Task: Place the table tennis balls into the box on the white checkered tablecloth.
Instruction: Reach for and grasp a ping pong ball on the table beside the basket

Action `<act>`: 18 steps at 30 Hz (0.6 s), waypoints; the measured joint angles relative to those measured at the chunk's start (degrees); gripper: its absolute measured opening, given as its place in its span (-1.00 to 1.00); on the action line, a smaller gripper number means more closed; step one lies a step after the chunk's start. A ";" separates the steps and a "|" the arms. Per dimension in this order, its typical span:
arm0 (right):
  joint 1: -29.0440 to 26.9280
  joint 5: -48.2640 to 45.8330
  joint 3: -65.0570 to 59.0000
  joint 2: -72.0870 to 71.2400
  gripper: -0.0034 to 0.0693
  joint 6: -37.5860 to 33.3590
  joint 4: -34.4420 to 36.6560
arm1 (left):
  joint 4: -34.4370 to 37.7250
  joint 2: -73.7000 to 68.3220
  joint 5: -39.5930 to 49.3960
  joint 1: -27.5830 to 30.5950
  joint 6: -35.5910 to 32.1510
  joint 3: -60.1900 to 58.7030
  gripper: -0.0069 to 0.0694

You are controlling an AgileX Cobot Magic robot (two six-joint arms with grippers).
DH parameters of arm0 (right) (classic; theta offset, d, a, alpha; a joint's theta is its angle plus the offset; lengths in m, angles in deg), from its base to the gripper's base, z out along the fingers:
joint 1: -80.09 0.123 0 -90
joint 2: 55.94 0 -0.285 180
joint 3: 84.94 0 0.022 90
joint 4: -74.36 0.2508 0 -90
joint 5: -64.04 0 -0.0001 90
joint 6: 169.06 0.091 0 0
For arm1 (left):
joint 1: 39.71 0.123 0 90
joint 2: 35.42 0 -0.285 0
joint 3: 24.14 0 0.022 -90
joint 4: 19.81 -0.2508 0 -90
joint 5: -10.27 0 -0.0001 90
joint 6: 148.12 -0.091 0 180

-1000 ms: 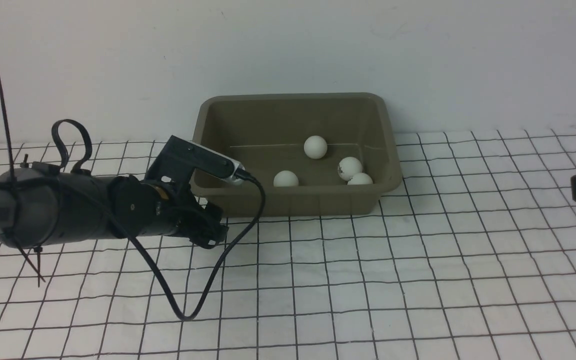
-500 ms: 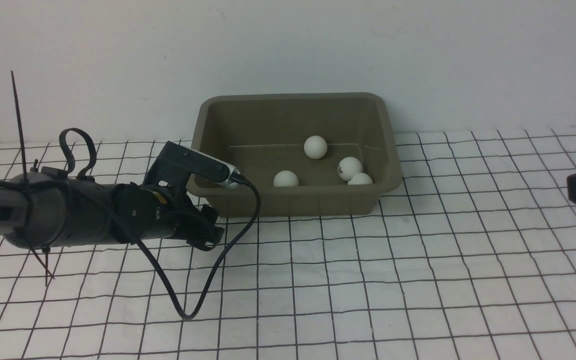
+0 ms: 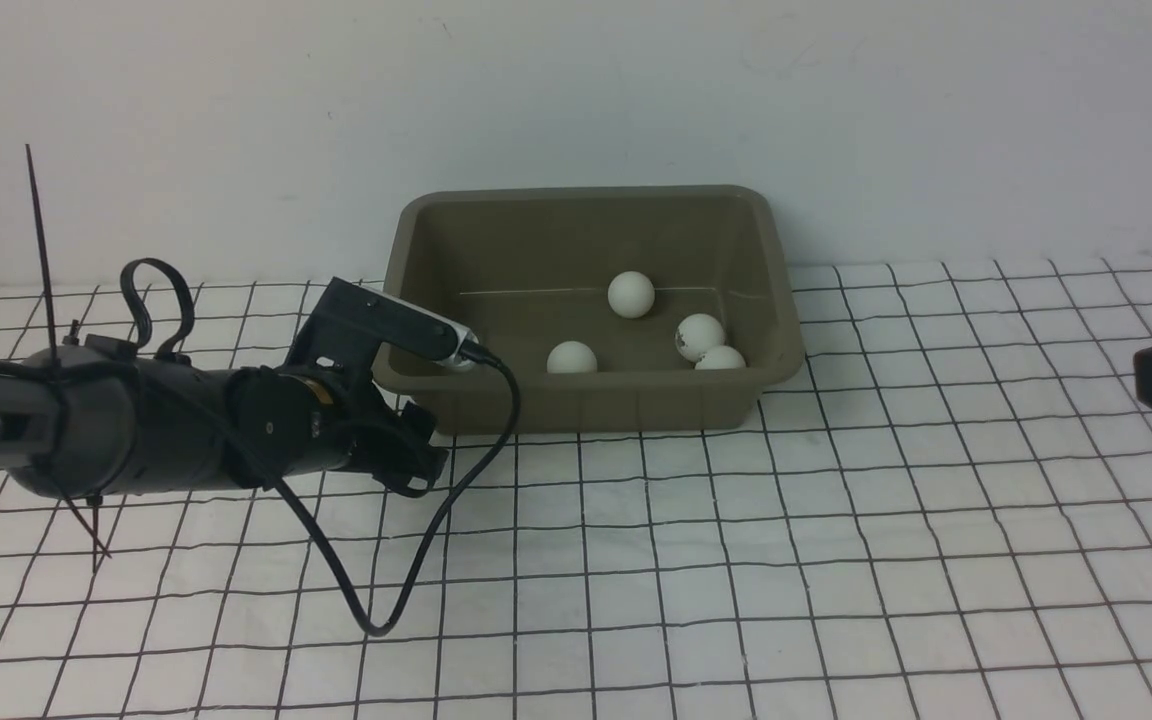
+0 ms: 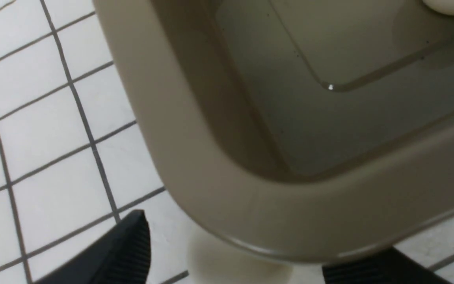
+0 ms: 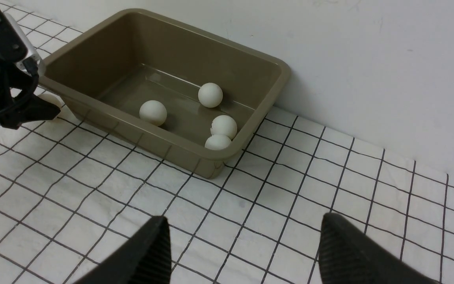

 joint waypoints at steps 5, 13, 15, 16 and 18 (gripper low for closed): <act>0.00 0.00 0.00 0.00 0.36 0.00 0.00 | 0.00 -0.90 -0.05 0.00 0.00 0.00 0.55; 0.00 0.00 0.00 0.00 0.36 0.00 0.07 | 0.00 -2.82 -2.12 0.00 0.06 0.00 0.55; 0.00 0.00 0.00 0.00 0.36 0.00 0.07 | 0.00 -3.18 -2.43 0.00 0.06 0.00 0.55; 0.00 0.00 0.00 0.00 0.36 0.00 0.07 | 0.00 -3.65 -2.55 0.00 0.06 0.00 0.55; 0.00 0.00 0.00 0.00 0.36 -0.07 0.07 | 0.00 -3.91 -2.69 0.00 0.06 0.00 0.55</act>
